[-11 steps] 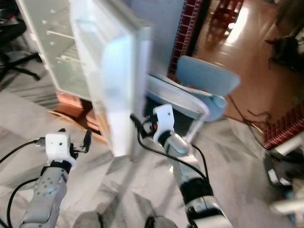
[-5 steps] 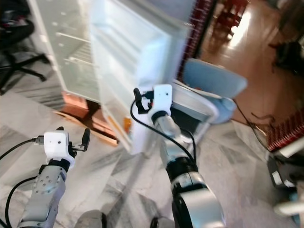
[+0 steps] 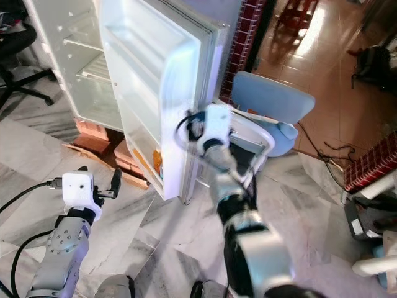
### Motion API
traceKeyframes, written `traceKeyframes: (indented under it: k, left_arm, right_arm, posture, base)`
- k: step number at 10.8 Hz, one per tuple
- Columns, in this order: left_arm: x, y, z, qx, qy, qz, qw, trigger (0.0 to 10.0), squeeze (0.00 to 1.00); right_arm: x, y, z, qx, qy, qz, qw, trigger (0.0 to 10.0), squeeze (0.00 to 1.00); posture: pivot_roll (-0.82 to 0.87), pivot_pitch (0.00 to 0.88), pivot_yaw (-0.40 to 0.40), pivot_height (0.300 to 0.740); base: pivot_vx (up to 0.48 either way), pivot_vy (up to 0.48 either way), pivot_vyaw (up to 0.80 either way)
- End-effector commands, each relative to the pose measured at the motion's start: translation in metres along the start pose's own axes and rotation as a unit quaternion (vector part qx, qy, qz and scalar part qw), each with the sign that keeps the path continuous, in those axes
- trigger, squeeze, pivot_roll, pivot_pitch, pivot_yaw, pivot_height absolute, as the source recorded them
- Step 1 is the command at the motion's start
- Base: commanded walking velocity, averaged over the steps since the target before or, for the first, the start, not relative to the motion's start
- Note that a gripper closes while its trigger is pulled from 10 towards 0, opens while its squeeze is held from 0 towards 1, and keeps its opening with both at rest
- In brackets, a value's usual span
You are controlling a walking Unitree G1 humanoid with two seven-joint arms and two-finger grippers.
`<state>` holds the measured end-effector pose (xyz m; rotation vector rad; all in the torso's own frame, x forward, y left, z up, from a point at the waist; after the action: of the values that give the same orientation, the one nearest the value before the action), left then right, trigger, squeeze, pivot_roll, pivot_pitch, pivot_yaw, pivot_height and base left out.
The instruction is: Restocking fridge
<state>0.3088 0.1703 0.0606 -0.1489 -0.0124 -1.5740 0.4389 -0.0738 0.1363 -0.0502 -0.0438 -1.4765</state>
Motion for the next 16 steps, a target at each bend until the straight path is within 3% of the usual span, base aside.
traceKeyframes:
  k: [1,3,4,5,6,7,8,9,10,11,13,14,15,16]
  left_arm:
    - [0.001,-0.001,-0.003,-0.003,0.003,0.001,1.000,10.0,0.00]
    - [0.001,-0.004,-0.002,-0.003,0.003,0.004,1.000,10.0,0.00]
    - [0.003,-0.009,-0.004,-0.006,0.001,0.004,1.000,10.0,0.00]
    - [0.005,-0.013,-0.007,-0.008,-0.001,0.003,1.000,10.0,0.00]
    - [0.005,-0.014,-0.007,-0.008,-0.004,0.004,1.000,10.0,0.00]
    - [0.005,-0.013,-0.007,-0.006,-0.005,0.004,1.000,10.0,0.00]
    - [0.003,-0.011,-0.005,-0.004,-0.005,0.005,1.000,10.0,0.00]
    - [0.000,-0.010,-0.004,-0.003,-0.004,0.007,1.000,10.0,0.00]
    - [0.001,-0.011,-0.004,-0.004,-0.004,0.006,1.000,10.0,0.00]
    - [0.002,-0.010,-0.005,-0.005,-0.003,0.004,1.000,10.0,0.00]
    - [-0.004,-0.003,0.004,0.003,0.006,0.008,1.000,10.0,0.00]
    - [-0.013,-0.001,0.015,0.018,0.018,0.012,1.000,10.0,0.00]
    - [-0.019,-0.002,0.011,0.012,0.016,0.021,1.000,10.0,0.00]
    - [-0.020,-0.002,0.009,0.009,0.013,0.023,1.000,10.0,0.00]
  right_arm:
    - [-0.002,0.005,0.015,0.017,0.006,-0.009,1.000,10.0,0.00]
    - [-0.021,0.015,0.046,0.043,0.010,0.018,0.999,10.0,0.00]
    - [-0.037,0.018,0.055,0.046,0.063,0.057,0.995,10.0,0.00]
    - [-0.078,0.011,0.076,0.071,0.175,0.170,0.967,10.0,0.00]
    - [-0.138,-0.030,0.121,0.150,0.293,0.396,0.857,10.0,0.00]
    - [-0.158,-0.077,0.134,0.180,0.314,0.526,0.770,10.0,0.00]
    - [-0.158,-0.123,0.130,0.183,0.308,0.604,0.712,10.0,0.00]
    - [-0.145,-0.143,0.099,0.155,0.274,0.623,0.716,10.0,0.00]
    - [-0.131,-0.131,0.058,0.118,0.224,0.584,0.772,10.0,0.00]
    - [-0.097,-0.126,0.004,0.062,0.159,0.523,0.835,10.0,0.00]
    - [-0.044,-0.123,-0.025,0.028,0.097,0.385,0.917,10.0,0.00]
    - [-0.015,-0.117,-0.031,0.032,0.070,0.302,0.950,10.0,0.00]
    - [0.006,-0.112,-0.036,0.037,0.047,0.233,0.971,10.0,0.00]
    - [0.016,-0.110,-0.037,0.040,0.032,0.200,0.979,10.0,0.00]
  posture:
    - [0.21,0.066,-0.109,0.740]
    - [0.23,0.096,-0.123,0.740]
    - [0.24,0.106,-0.128,0.740]
    - [0.24,0.107,-0.132,0.740]
    - [0.24,0.103,-0.135,0.740]
    - [0.24,0.100,-0.140,0.740]
    - [0.24,0.100,-0.139,0.740]
    - [0.22,0.100,-0.133,0.740]
    - [0.22,0.100,-0.129,0.740]
    - [0.20,0.099,-0.117,0.740]
    - [0.18,0.106,-0.112,0.740]
    - [0.17,0.121,-0.110,0.740]
    - [0.16,0.115,-0.107,0.740]
    - [0.15,0.107,-0.105,0.740]
  base:
    - [0.000,0.000,0.00]
    - [0.000,0.000,0.00]
    - [0.000,0.000,0.00]
    - [0.000,0.000,0.00]
    - [0.000,0.000,0.00]
    - [0.000,0.000,0.00]
    - [0.000,0.000,0.00]
    - [0.000,0.000,0.00]
    - [0.000,0.000,0.00]
    - [0.000,0.000,0.00]
    - [0.000,0.000,0.00]
    - [0.000,0.000,0.00]
    - [0.000,0.000,0.00]
    - [0.000,0.000,0.00]
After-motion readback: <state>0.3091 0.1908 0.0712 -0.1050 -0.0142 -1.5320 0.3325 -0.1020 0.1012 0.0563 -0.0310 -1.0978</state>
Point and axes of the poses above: a point about 5 cm out from each wrist's last joint towards the gripper, its own y axis pointing out of the wrist towards the gripper, its own z axis along the axis of the wrist's last joint, x = y × z, the point moved 6 cm from there along y, pointing out of the wrist towards the gripper, and after that the axes turned 10 degrees about -y, right-handed, at the moved point
